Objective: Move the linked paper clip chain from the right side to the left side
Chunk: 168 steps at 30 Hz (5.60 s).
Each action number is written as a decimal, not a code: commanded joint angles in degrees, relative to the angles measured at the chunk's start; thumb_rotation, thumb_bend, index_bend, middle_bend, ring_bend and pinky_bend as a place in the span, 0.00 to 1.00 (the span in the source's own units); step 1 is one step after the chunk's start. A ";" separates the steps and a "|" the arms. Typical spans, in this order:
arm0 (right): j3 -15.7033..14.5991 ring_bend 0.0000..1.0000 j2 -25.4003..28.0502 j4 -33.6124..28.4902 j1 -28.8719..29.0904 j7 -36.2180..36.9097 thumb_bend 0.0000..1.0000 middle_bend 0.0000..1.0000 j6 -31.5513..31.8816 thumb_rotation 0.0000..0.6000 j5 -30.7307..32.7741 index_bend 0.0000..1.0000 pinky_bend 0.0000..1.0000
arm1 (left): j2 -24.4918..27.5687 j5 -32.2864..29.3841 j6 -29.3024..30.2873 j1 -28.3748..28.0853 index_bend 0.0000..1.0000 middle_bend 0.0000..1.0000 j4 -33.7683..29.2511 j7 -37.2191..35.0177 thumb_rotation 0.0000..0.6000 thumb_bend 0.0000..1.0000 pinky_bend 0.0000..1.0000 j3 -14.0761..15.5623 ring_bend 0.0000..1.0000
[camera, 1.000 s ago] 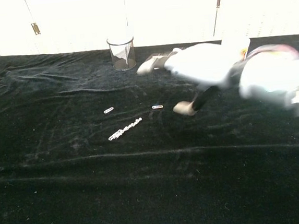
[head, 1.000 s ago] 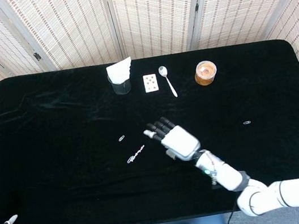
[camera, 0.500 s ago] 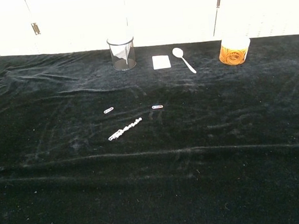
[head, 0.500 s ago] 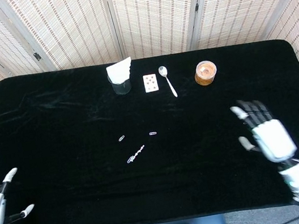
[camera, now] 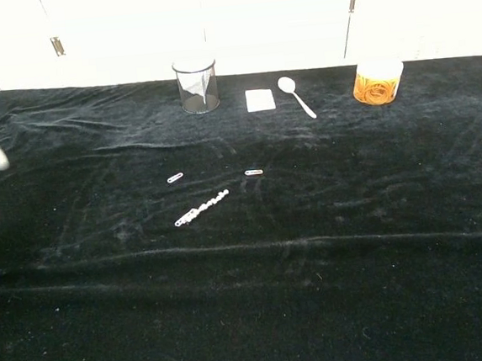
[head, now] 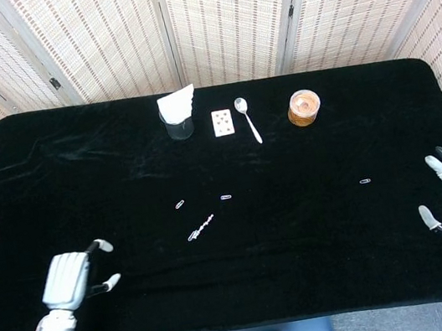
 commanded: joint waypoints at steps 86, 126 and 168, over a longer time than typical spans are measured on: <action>10.28 0.00 3.48 11.15 -7.94 26.11 0.41 0.00 -11.63 1.00 6.13 0.01 0.00 | -26.02 -60.17 -19.02 -44.00 0.44 0.98 20.31 22.49 1.00 0.38 1.00 -8.45 1.00; 9.94 0.00 3.98 10.83 -7.29 25.80 0.41 0.00 -13.82 1.00 5.06 0.01 0.00 | -27.91 -52.23 -18.99 -42.79 0.51 0.98 25.39 17.84 1.00 0.43 1.00 -5.74 1.00; 10.20 0.00 3.78 10.13 -7.06 24.21 0.41 0.00 -13.67 1.00 5.29 0.01 0.00 | -23.64 -42.16 -19.27 -39.88 0.80 1.00 25.59 11.26 1.00 0.68 1.00 -8.82 1.00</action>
